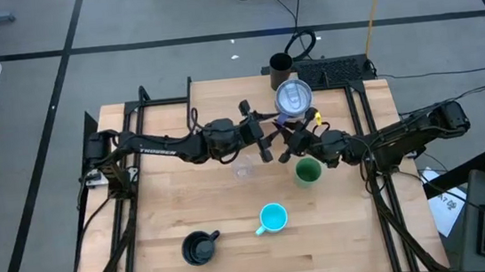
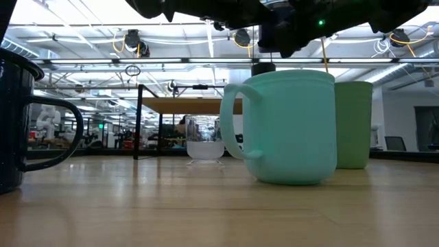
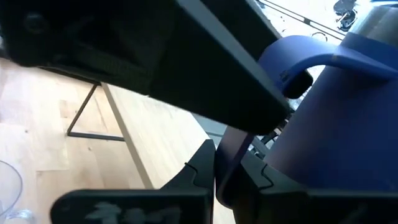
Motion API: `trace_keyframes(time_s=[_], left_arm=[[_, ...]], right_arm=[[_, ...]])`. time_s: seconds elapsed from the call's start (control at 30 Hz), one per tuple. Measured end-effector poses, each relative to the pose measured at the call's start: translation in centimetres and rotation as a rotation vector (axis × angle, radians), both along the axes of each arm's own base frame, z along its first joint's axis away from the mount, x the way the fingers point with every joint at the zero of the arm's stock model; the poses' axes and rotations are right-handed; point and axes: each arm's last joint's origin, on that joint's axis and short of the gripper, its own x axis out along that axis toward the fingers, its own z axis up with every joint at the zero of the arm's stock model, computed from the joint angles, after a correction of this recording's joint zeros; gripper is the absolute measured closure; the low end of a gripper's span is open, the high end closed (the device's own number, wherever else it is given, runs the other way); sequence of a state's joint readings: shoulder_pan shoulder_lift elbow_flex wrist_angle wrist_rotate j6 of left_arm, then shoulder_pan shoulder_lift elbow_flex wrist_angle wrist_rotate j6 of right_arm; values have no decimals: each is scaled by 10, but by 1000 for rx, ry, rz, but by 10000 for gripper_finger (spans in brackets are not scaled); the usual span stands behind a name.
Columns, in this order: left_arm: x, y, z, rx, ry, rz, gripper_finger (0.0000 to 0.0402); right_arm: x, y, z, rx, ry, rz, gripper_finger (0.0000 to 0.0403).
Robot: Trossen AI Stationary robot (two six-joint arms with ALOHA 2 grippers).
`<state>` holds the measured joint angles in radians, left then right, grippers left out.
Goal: Stack small to large cups/mugs on shelf
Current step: Put the blue mug on the shelf
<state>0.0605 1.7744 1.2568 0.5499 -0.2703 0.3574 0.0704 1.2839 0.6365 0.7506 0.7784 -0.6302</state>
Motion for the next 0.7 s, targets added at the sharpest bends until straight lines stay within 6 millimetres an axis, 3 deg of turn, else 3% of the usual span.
trace_keyframes(time_s=[0.33,0.7], left_arm=[[0,-1,-2,12,28,0,297],[-1,-7,-2,30,43,15,309]], right_arm=[[1,1,-3,-19,48,32,390],[1,4,-5,-33,80,62,389]])
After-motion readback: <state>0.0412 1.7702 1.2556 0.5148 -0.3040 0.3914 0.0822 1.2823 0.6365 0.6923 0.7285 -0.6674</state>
